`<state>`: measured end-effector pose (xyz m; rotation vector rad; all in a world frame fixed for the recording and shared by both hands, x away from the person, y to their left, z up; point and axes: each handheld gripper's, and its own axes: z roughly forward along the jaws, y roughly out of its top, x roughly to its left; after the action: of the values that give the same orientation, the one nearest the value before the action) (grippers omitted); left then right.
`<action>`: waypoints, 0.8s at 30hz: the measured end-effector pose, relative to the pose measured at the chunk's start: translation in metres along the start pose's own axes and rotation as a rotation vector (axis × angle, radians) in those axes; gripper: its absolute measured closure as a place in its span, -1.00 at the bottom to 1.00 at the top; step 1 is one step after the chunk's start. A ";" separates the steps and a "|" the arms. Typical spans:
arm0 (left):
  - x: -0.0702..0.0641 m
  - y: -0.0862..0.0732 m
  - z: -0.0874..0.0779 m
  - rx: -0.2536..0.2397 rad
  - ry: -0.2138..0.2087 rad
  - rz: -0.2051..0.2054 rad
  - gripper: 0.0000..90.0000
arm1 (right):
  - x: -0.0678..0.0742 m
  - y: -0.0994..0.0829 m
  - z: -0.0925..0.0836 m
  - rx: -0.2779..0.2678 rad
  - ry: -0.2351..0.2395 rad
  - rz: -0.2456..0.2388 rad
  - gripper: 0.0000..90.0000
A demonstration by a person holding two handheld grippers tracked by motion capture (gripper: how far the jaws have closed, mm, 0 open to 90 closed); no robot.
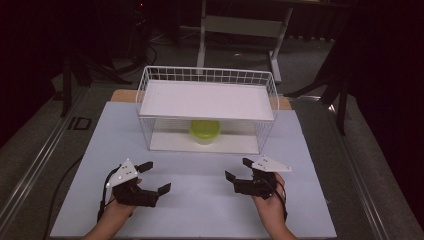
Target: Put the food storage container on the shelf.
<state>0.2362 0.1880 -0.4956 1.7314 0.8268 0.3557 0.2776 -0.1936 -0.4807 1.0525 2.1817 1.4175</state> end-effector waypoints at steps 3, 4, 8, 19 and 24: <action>0.001 -0.003 -0.004 0.008 -0.006 0.002 -0.96 | -0.001 -0.002 -0.006 -0.001 -0.005 -0.008 -0.58; 0.001 -0.003 -0.005 0.009 -0.007 0.001 -0.96 | -0.001 -0.002 -0.007 -0.003 -0.008 -0.012 -0.58; 0.000 -0.005 -0.010 0.012 -0.009 -0.005 -0.96 | -0.001 -0.005 -0.015 -0.006 -0.006 -0.018 -0.58; -0.003 -0.013 -0.021 0.008 -0.005 -0.033 -0.96 | -0.002 -0.016 -0.037 0.005 -0.010 -0.039 -0.58; -0.003 -0.016 -0.022 -0.001 -0.002 -0.037 -0.96 | -0.005 -0.025 -0.046 0.019 -0.012 -0.020 -0.58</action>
<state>0.2153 0.2042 -0.5028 1.7131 0.8562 0.3292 0.2428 -0.2325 -0.4834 1.0403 2.1947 1.3812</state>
